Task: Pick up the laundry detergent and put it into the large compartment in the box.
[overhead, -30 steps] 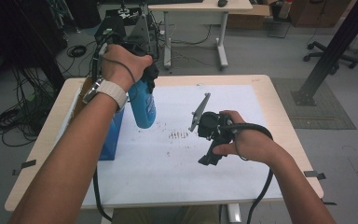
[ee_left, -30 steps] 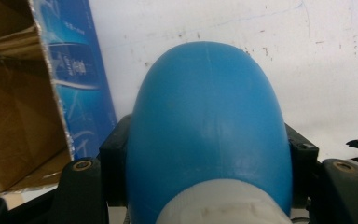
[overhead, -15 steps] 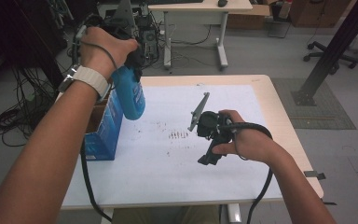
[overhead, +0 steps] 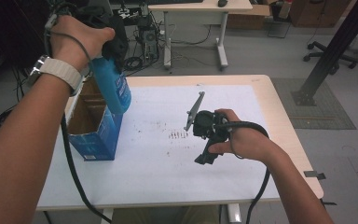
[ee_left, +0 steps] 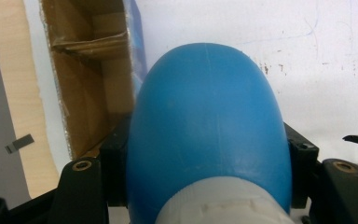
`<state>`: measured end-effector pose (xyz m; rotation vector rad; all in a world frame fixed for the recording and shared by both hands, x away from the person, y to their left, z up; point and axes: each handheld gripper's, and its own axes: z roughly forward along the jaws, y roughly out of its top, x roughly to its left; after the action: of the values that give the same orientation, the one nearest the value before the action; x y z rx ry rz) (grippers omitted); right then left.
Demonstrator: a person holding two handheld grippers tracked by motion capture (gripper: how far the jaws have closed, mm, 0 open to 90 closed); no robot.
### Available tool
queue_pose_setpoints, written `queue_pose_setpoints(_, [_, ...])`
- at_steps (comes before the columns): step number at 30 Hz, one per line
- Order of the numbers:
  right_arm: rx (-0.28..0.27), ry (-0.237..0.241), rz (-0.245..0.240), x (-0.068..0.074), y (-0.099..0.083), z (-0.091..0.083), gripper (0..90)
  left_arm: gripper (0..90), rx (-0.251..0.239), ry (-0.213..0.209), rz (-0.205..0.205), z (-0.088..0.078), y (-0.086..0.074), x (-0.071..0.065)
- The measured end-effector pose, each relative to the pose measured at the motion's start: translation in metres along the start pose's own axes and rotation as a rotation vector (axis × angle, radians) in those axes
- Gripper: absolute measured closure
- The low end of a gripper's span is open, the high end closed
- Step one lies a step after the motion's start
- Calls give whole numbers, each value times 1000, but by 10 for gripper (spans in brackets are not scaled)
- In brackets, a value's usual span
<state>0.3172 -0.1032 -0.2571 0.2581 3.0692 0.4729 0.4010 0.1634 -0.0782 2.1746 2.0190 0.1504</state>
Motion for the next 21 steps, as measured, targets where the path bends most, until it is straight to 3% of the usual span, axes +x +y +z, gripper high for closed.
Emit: queue_pose_setpoints(21, [8, 8, 0, -2, 4, 5, 99, 374, -7, 8, -42, -8, -4, 40])
